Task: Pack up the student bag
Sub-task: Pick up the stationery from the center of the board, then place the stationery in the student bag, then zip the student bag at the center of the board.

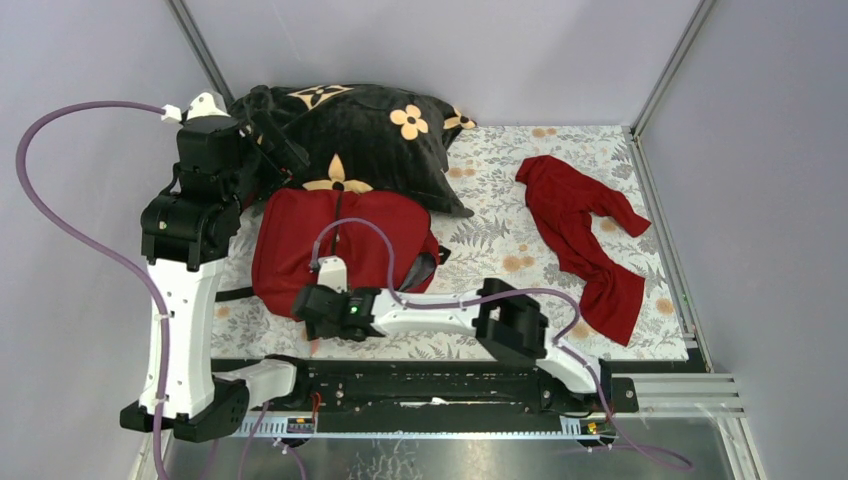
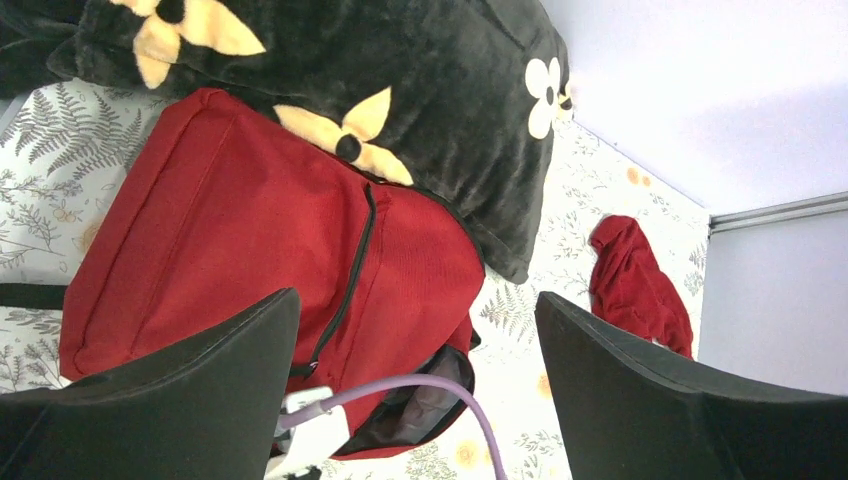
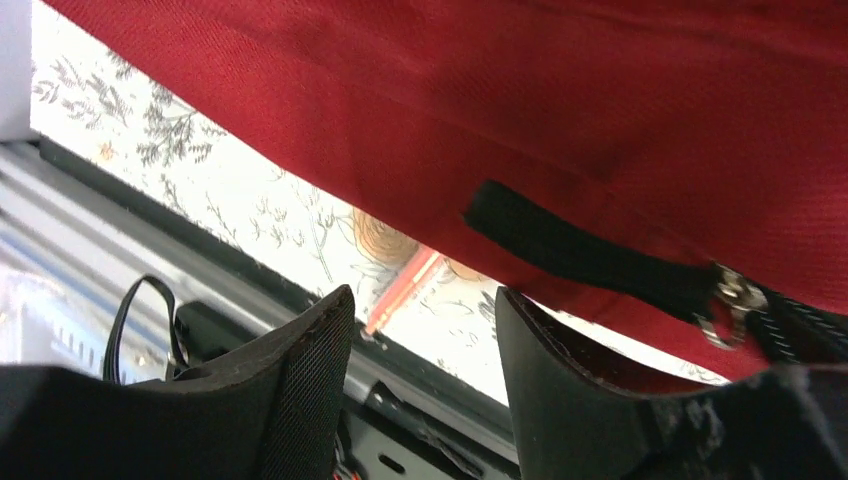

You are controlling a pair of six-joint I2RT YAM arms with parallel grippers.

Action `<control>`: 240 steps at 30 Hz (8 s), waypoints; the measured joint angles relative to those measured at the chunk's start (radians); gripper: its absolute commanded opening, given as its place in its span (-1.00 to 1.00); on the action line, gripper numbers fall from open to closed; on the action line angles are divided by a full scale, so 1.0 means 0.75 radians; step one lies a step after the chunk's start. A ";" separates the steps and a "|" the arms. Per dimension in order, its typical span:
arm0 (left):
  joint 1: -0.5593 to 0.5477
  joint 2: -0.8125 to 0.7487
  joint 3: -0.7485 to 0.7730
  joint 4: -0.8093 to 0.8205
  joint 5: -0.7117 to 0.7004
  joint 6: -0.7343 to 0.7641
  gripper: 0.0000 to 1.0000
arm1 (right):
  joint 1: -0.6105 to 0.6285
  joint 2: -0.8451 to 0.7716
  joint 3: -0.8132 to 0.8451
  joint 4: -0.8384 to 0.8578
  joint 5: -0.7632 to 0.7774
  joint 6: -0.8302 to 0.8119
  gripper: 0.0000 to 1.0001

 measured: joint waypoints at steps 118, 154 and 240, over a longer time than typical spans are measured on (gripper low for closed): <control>-0.157 0.287 -0.579 0.212 -0.003 0.315 -1.00 | -0.701 0.097 0.345 0.245 -1.094 -0.188 -1.00; -0.070 0.222 -0.712 0.329 0.232 0.330 -1.00 | -0.690 0.008 -0.002 0.663 -1.012 -0.117 -0.92; -0.009 -0.056 -0.903 0.687 0.432 0.248 0.03 | -0.644 -0.318 -0.171 0.270 -0.754 -0.425 0.11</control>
